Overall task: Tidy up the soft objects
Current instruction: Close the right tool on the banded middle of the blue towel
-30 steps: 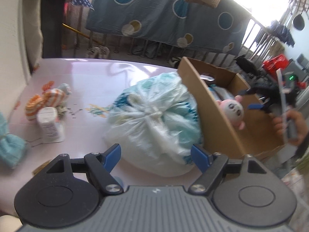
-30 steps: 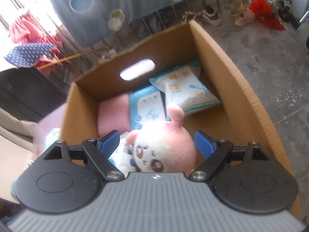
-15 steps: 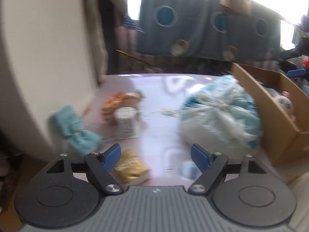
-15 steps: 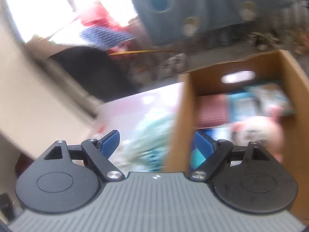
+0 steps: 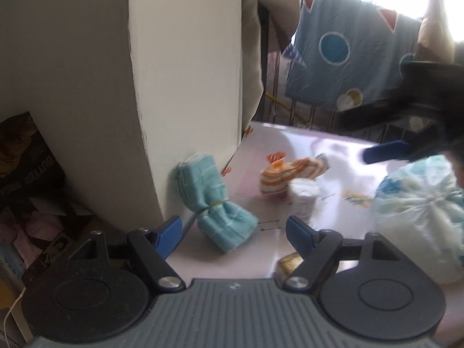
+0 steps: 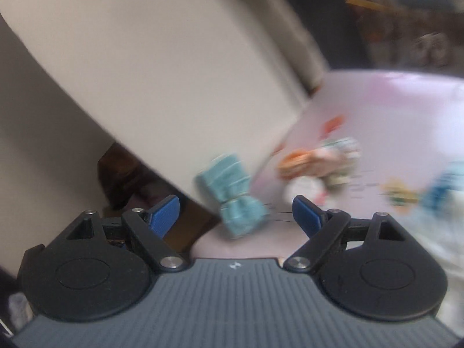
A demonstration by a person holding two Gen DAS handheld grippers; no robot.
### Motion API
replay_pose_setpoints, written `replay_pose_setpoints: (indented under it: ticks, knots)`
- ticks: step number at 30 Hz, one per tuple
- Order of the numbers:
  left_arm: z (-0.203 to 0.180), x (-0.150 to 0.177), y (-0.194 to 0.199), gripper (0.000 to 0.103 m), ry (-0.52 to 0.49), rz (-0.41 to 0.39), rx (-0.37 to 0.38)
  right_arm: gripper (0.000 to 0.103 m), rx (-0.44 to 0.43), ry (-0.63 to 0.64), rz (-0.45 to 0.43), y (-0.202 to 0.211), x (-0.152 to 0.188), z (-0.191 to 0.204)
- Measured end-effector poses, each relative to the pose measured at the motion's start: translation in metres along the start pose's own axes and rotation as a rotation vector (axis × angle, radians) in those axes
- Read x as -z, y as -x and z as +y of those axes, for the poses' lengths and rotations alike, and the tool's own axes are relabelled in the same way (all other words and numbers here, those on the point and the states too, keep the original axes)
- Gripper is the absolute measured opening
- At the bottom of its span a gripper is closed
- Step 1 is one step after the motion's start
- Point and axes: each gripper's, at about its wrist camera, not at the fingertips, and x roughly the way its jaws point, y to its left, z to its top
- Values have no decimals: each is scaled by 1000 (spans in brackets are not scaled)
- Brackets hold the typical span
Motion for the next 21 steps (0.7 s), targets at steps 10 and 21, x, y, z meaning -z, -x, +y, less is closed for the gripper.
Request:
replay_pose_setpoints:
  ticks: [10, 21]
  knots:
    - [19, 2, -76, 71, -29, 128, 47, 84, 47, 194, 231, -149, -12, 13]
    - [37, 4, -119, 49, 48, 232, 139, 64, 96, 191, 320, -210, -11, 6]
